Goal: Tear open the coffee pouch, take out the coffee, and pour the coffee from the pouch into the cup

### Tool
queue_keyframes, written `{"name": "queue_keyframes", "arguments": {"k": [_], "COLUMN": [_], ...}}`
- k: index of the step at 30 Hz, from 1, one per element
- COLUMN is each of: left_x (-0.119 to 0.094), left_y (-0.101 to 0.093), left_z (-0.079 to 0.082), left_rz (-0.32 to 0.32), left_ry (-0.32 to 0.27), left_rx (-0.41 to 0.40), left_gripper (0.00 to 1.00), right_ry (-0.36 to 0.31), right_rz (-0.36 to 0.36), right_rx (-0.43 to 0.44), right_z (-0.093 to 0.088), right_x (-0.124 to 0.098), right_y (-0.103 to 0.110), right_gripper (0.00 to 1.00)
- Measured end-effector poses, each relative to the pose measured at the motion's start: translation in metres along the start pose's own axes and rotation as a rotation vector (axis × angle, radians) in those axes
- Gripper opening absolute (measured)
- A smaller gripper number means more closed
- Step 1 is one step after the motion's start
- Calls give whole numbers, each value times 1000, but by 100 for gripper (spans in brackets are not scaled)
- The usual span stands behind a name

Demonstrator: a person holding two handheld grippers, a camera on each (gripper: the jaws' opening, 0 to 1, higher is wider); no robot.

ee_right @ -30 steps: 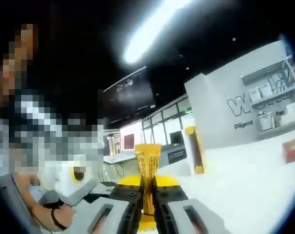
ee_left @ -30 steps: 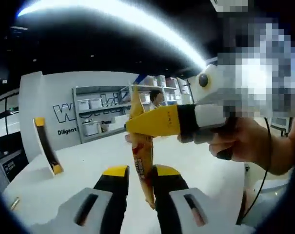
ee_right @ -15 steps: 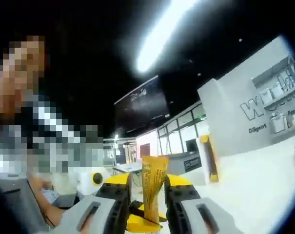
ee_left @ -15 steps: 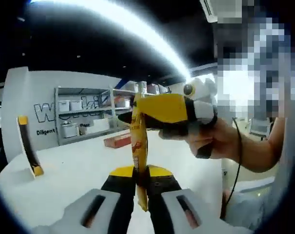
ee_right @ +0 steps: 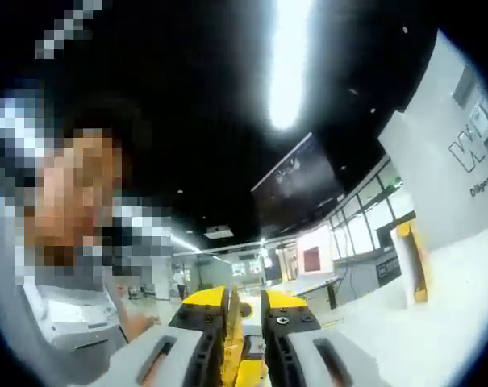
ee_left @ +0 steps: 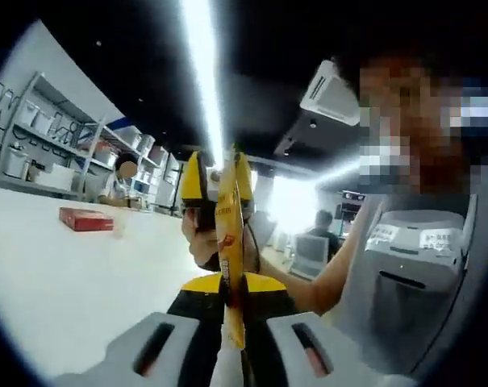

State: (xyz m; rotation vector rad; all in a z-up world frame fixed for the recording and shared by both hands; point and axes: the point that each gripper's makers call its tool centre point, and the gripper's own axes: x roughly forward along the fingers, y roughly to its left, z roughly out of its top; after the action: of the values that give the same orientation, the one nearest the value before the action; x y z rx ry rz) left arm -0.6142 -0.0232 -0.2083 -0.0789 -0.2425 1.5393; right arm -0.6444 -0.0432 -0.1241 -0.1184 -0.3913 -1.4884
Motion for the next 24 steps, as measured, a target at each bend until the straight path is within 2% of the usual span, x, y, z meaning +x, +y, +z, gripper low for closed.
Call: {"name": "queue_keyframes", "arguments": {"k": [2,4,6,7,8,9,11,12,14,16,20,24], "left_x": [1,1,0,-1,0,-2,-4,-5,-7,-12,-11,-12], "left_y": [1,5,23,28,28,31,37,36,31,33,32,31], "left_z": [-3,-3,-5,-4,-4,-1,12,19,28,32,30,26], "left_rz": [10,25,127,153,154,170,211,212,172,172,164,178], "left_ry": [7,-11,-21,-30,-30,-38,-89,-119,-167,-179,-167,-129], "left_rx": [-2,17,148,171,149,141,181,184,156,155,140,147], "left_gripper": [10,11,16,22,26,27,24,24,22,15,11,8], "right_ry": [19,35,65,79,93,109,127,142,152,158,164,176], "right_rz": [2,-53,-113,-143,-166,-190,-193,-187,-185,-177,-177,-171], "right_rx": [3,-18,-16,-34,-52,-71,-81,-87,-88,-86,-87,-79], "right_z": [-3,-5,-8,-10,-12,-15,-19,-22,-25,-27,-27,-31], "right_x": [3,2,0,-1,-1,-1,1,3,4,3,2,2], "right_y": [1,-6,-16,-20,-22,-24,-22,-20,-20,-19,-19,-19], "right_gripper": [4,3,2,2,2,2,2,2,2,2,2,2]}}
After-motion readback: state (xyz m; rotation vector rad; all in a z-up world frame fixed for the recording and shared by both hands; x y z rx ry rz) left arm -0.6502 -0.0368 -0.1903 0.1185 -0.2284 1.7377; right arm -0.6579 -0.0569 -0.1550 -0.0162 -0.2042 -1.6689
